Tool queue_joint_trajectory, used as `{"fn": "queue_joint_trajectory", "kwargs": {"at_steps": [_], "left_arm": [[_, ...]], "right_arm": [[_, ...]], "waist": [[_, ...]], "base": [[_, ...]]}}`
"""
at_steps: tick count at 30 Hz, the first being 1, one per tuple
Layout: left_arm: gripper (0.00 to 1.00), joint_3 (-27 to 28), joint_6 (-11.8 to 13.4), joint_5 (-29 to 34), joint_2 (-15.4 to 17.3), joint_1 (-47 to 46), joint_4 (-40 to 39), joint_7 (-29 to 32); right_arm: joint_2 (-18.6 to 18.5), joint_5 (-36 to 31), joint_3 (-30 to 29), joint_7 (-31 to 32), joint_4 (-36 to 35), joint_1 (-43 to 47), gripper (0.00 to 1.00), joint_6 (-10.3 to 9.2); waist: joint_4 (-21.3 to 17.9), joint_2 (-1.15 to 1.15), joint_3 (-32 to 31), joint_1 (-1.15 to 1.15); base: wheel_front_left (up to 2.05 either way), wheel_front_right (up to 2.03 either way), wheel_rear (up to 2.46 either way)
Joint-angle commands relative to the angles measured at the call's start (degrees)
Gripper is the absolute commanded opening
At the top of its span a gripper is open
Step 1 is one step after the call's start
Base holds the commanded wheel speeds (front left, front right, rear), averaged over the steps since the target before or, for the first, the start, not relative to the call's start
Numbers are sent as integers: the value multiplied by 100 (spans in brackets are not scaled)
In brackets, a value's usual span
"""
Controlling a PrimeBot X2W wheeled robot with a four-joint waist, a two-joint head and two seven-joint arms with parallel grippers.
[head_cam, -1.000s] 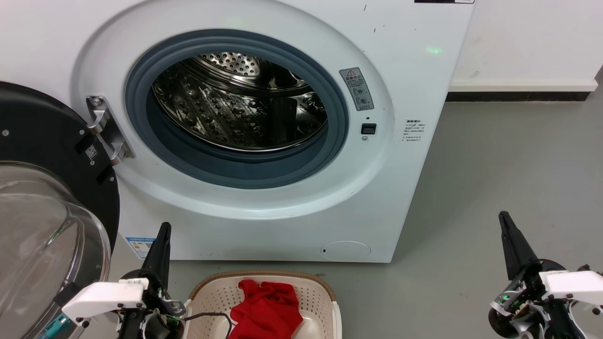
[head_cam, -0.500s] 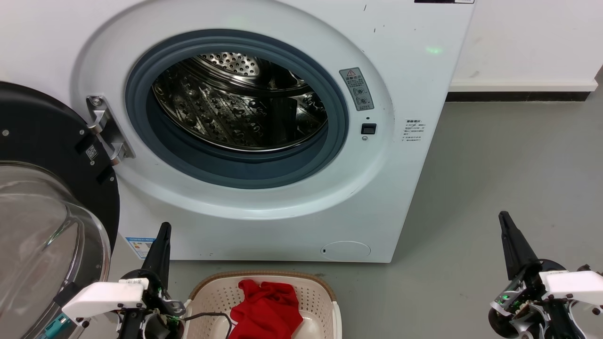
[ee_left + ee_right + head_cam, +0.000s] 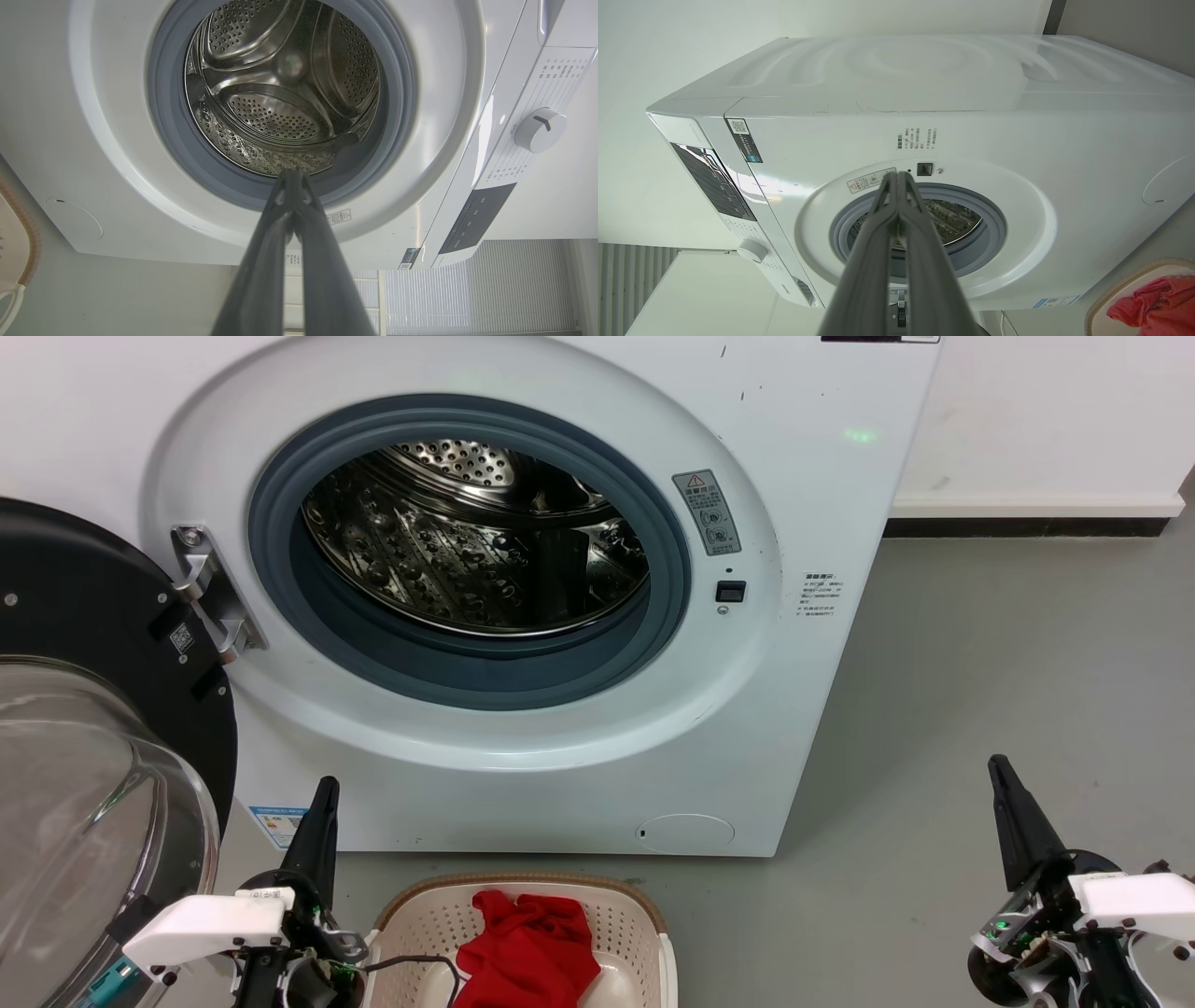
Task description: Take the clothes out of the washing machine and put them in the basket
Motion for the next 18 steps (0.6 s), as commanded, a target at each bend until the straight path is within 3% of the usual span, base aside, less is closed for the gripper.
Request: {"fn": "queue_joint_trajectory", "kwargs": {"at_steps": [1,18], "left_arm": [[0,17,-16,-12,-6,-33,1,9],[0,17,-15,-12,-6,-33,1,9]], "right_arm": [[18,-46,-9,14,10,-69,0,0],[20,-50,-11,12,10,-69,0,0]], "waist": [[0,0,0,0],[0,0,0,0]], "base": [[0,0,0],[0,0,0]]}}
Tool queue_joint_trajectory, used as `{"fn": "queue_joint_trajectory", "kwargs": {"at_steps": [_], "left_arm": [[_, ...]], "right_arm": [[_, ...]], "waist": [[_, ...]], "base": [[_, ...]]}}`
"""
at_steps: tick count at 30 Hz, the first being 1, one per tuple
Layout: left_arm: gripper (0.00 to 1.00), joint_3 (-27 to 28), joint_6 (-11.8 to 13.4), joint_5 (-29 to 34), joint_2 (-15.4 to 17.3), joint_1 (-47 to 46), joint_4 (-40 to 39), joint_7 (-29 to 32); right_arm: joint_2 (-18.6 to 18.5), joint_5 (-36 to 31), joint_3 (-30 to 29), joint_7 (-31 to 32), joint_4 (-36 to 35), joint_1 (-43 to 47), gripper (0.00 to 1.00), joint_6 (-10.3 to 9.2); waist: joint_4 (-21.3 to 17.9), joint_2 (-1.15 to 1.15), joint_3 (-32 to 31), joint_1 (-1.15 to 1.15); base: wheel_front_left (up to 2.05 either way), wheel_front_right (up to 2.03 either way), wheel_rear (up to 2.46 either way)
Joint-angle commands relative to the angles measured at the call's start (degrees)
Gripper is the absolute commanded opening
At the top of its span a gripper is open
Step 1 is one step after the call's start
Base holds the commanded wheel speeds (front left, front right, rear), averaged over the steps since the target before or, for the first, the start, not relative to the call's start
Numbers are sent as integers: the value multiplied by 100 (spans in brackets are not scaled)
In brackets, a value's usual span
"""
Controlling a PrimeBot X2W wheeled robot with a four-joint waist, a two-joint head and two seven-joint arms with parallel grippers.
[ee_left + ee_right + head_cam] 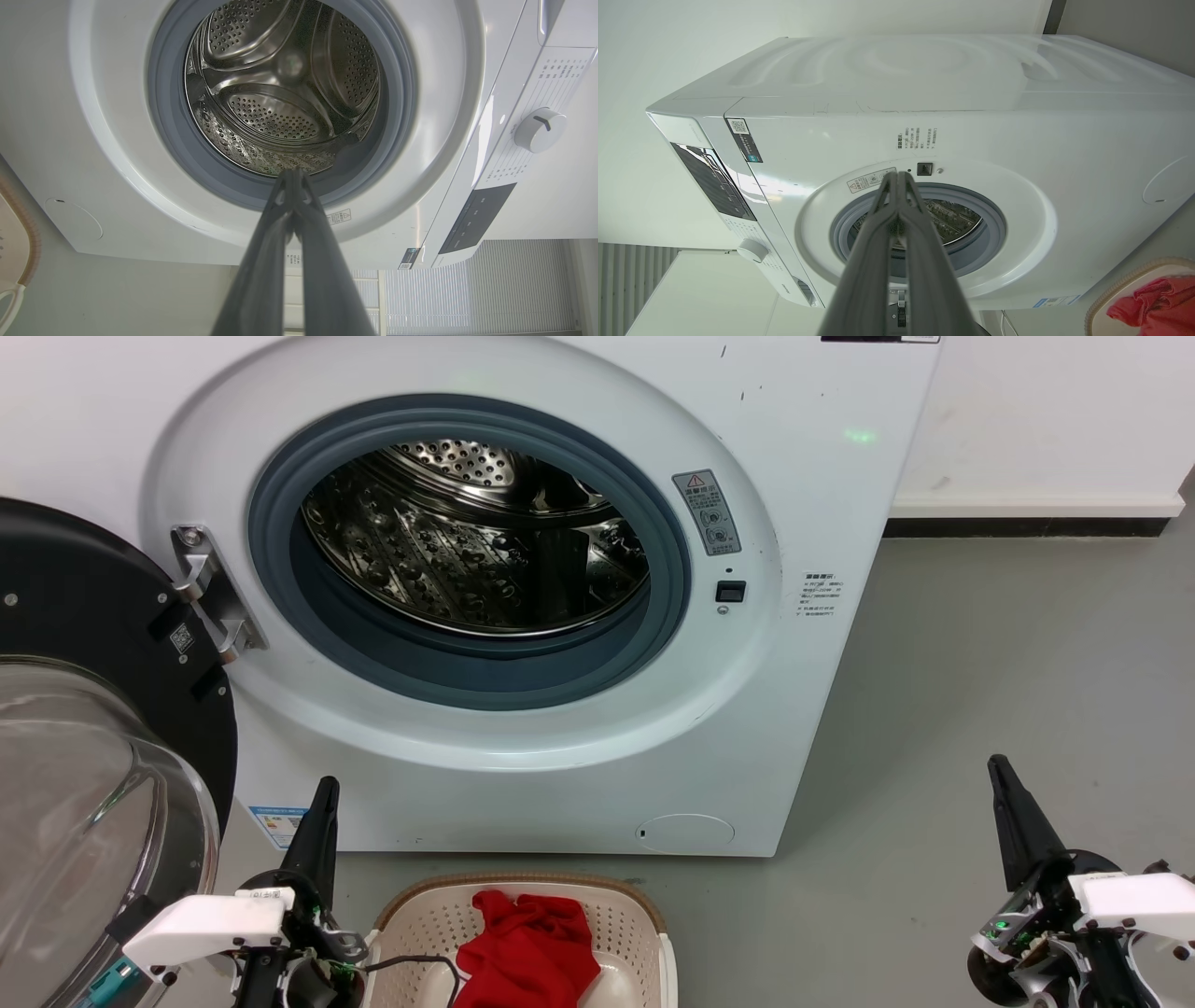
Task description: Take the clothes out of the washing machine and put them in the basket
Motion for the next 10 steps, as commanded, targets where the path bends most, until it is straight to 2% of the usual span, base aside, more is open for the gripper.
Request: {"fn": "queue_joint_trajectory", "kwargs": {"at_steps": [1,10], "left_arm": [[0,17,-15,-12,-6,-33,1,9],[0,16,-16,-12,-6,-33,1,9]], "right_arm": [[18,-49,-8,3,10,-69,0,0],[17,-51,-9,5,10,-69,0,0]], "waist": [[0,0,0,0],[0,0,0,0]], "base": [[0,0,0],[0,0,0]]}}
